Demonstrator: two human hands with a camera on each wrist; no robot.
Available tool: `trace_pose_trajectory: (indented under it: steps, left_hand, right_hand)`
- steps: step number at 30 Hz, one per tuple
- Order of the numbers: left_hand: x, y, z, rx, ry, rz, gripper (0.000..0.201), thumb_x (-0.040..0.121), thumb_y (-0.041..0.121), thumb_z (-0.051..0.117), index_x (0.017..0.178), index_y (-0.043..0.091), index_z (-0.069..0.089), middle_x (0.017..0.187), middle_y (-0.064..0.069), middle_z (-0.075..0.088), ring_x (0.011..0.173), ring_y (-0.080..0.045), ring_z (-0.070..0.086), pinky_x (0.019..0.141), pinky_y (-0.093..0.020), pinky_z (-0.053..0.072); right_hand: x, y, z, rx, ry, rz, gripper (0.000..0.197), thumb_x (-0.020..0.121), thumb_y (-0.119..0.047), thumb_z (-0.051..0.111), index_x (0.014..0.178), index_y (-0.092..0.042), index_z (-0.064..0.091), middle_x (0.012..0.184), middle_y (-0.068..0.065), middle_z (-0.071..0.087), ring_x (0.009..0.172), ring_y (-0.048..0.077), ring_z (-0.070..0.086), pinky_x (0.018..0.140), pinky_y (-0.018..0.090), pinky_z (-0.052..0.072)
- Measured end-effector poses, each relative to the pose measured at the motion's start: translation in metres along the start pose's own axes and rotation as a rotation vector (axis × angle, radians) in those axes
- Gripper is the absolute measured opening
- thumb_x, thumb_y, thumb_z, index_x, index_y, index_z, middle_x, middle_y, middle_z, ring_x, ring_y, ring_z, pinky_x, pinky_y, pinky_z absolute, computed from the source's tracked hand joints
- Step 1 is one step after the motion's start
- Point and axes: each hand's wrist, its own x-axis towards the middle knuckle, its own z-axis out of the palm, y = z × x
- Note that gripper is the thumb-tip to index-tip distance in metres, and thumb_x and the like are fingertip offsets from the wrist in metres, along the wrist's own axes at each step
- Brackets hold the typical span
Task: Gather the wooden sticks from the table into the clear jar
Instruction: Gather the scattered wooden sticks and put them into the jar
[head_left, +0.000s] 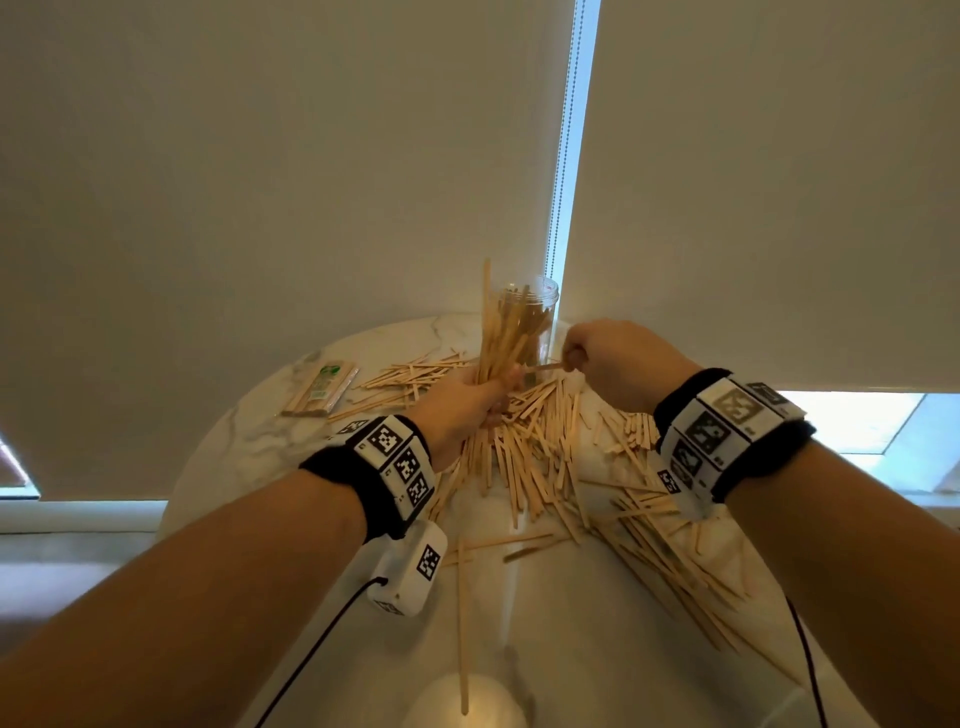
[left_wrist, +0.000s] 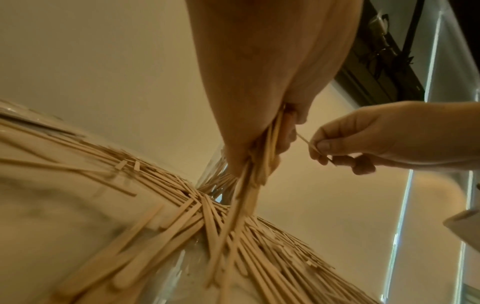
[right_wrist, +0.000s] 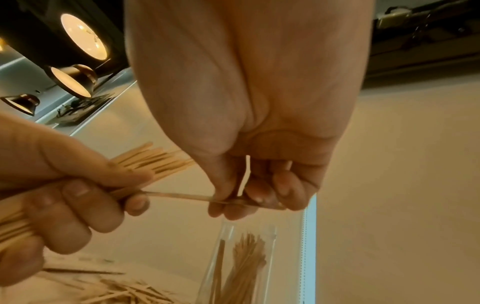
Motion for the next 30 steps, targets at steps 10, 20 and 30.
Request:
trace_pose_trajectory:
  steps: [10,20,30]
  left_hand:
    - [-0.009,0.012,0.012,-0.021,0.141,0.17,0.035,0.087,0.048,0.069,0.082,0.016,0.054,0.056,0.011,0.053,0.05,-0.008,0.041,0.054,-0.025,0.041]
    - [-0.01,0.025,0.01,-0.157,0.322,0.034,0.047,0.098,0.052,0.048,0.076,0.012,0.059,0.076,-0.008,0.066,0.067,-0.023,0.059,0.082,-0.049,0.054]
    - [-0.017,0.025,0.004,0.0,0.263,0.118,0.039,0.092,0.053,0.061,0.074,0.02,0.053,0.054,0.005,0.04,0.043,-0.012,0.038,0.049,-0.031,0.04]
  right_hand:
    - [-0.039,-0.042,0.001,0.853,-0.054,0.212,0.019,0.104,-0.017,0.046,0.107,-0.008,0.062,0.091,0.01,0.067,0.064,0.016,0.064,0.056,0.024,0.057]
    - [-0.062,-0.067,0.02,0.515,-0.295,0.066,0.025,0.092,-0.038,0.067,0.096,-0.014,0.06,0.085,0.003,0.074,0.075,0.016,0.074,0.077,0.035,0.062]
    - [-0.059,-0.06,0.033,0.626,-0.227,0.08,0.035,0.094,-0.03,0.065,0.125,-0.016,0.061,0.104,-0.002,0.072,0.085,0.008,0.071,0.082,0.031,0.059]
